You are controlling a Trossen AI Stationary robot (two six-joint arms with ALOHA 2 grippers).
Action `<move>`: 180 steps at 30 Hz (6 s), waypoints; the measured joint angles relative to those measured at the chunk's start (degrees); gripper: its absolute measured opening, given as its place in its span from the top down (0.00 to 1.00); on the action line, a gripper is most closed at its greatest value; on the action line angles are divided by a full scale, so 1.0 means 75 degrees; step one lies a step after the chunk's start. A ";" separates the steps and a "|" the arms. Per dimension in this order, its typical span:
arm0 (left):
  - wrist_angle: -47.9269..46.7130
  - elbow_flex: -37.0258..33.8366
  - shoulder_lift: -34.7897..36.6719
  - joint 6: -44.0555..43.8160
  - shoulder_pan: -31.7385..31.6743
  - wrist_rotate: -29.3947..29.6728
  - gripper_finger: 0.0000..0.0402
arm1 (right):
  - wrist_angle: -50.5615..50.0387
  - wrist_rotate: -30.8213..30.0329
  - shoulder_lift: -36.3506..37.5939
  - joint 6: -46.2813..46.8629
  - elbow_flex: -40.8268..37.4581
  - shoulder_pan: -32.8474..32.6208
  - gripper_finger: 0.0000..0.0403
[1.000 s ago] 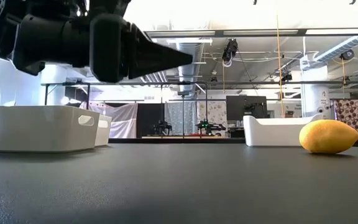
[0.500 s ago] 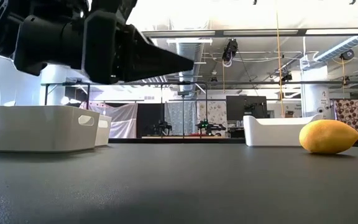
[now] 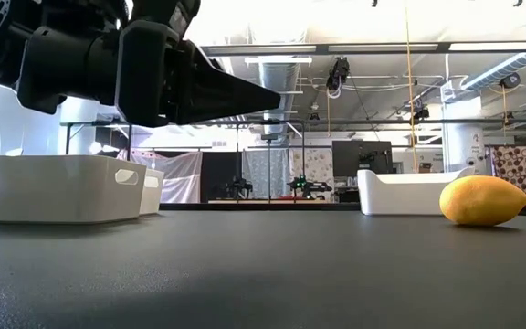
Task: Sort produce into baskets
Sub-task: Put the garlic into the right white bin
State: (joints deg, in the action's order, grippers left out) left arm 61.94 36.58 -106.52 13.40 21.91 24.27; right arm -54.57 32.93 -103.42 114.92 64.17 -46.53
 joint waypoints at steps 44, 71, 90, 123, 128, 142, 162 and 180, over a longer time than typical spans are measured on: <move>-0.0277 -0.0147 0.0000 -0.0287 0.0003 -0.0060 0.35 | -0.3515 -0.9297 0.0073 -0.7377 0.2168 0.9746 0.41; 0.0287 -0.0149 -0.0609 -0.0396 -0.0021 -0.0060 0.35 | -0.2557 -0.7427 0.1622 -0.5600 0.1908 0.4182 0.16; 0.2143 0.1212 -0.3077 0.0144 -0.0102 -0.0041 0.35 | -0.2357 -0.0077 0.0191 0.0738 0.1874 -0.0716 0.20; 0.2126 0.1151 -0.3077 -0.0054 -0.0096 -0.0038 0.35 | -0.1600 0.0472 -0.0597 -0.0423 -0.0131 -0.0664 0.69; 0.2126 0.1151 -0.3077 -0.0054 -0.0096 -0.0038 0.35 | -0.1585 0.0440 -0.0606 -0.0455 0.0102 -0.0644 0.76; 0.2126 0.1151 -0.3077 -0.0089 -0.0099 -0.0038 0.35 | -0.1846 0.0202 -0.0612 -0.0123 0.1272 -0.0461 0.98; 0.2129 0.1160 -0.3075 -0.0089 -0.0099 -0.0037 0.35 | -0.2281 0.0441 -0.0612 -0.1190 0.1170 -0.0425 0.58; 0.2129 0.1163 -0.3075 -0.0089 -0.0099 -0.0037 0.35 | -0.0426 0.1063 -0.0576 -0.1823 -0.0342 -0.0428 0.46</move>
State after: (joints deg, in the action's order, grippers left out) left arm 77.91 45.30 -129.58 12.73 21.17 23.99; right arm -57.76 40.90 -107.74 101.24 61.60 -49.74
